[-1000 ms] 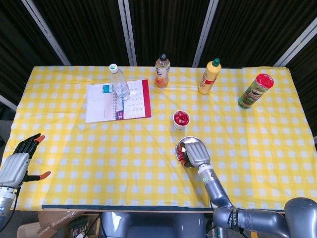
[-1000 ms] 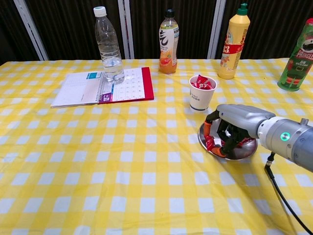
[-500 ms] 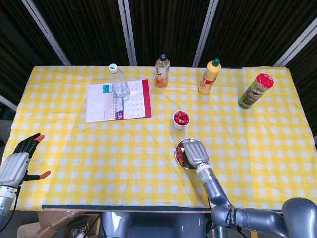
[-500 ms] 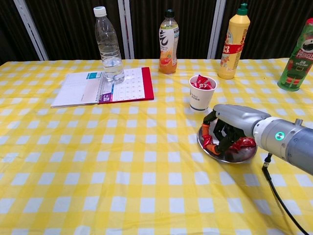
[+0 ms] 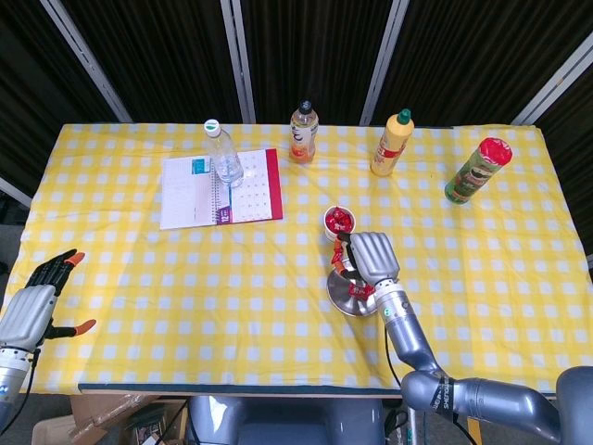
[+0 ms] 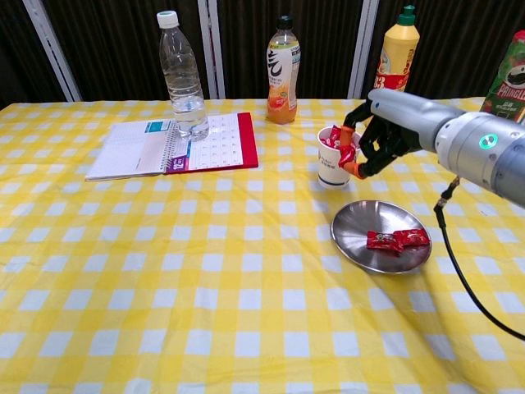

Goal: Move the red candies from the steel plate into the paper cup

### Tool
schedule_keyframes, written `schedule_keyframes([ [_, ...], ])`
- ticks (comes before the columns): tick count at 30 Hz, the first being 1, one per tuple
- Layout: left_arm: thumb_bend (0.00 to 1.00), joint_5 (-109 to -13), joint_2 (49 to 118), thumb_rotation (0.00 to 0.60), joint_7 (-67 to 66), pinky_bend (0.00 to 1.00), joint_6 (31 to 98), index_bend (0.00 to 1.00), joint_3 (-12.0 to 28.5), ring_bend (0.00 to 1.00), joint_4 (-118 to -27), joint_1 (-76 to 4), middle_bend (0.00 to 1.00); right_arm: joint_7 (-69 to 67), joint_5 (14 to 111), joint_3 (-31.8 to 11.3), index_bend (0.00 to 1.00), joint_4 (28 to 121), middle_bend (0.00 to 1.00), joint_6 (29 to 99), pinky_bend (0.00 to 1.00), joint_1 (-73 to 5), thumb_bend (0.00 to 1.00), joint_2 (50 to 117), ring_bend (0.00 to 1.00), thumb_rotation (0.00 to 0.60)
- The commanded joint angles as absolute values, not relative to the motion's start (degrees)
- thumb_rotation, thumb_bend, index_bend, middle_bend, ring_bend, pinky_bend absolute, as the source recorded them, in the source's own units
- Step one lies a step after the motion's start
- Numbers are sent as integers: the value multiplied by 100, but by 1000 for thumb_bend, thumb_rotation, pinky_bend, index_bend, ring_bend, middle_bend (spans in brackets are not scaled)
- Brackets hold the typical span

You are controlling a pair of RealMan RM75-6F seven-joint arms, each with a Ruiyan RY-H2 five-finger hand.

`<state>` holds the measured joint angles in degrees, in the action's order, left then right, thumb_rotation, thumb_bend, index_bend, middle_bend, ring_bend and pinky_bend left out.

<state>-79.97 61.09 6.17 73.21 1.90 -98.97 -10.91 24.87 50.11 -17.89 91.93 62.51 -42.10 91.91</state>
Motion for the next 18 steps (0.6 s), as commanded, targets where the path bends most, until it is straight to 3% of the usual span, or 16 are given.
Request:
schedule_keyframes([
  [1,36,-7994,6109,600,613,0,7311,0,190,0,-9902,-1097,0,2460,4883,-1966,577,8999,811,6164,1000,-4369,531,9202,901,600],
  [18,36,-7883,6057,600,770,0,7146,0,212,0,-9945,-1150,0,2578,4256,-2326,553,7206,811,5486,1000,-5229,533,9908,902,600],
])
